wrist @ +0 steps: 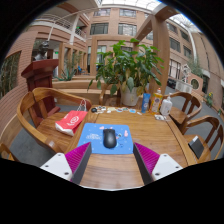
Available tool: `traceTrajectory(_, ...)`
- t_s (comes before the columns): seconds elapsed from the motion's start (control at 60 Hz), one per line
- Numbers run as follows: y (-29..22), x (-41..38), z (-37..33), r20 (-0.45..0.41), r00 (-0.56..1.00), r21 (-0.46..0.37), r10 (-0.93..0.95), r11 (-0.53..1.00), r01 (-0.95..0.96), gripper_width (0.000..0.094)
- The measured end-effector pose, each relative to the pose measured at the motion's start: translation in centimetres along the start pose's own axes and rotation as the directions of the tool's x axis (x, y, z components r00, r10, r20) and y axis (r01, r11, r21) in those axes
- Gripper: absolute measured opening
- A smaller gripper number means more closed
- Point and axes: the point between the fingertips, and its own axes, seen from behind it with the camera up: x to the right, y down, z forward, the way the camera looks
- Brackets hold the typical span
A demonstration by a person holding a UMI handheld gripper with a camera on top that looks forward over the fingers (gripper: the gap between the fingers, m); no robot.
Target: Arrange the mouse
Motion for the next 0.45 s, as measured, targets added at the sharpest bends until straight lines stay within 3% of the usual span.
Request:
traceTrajectory(0.233, 1.8, -1.5, -3.6, 0.019, 1.0, -0.006, 0.002, 1.0, -0.001, 0.0854)
traceTrajectory(0.45, 1.5, -1.0, -3.6, -0.015, 1.0, 0.022, -0.021, 1.0, 0.021, 0.0855)
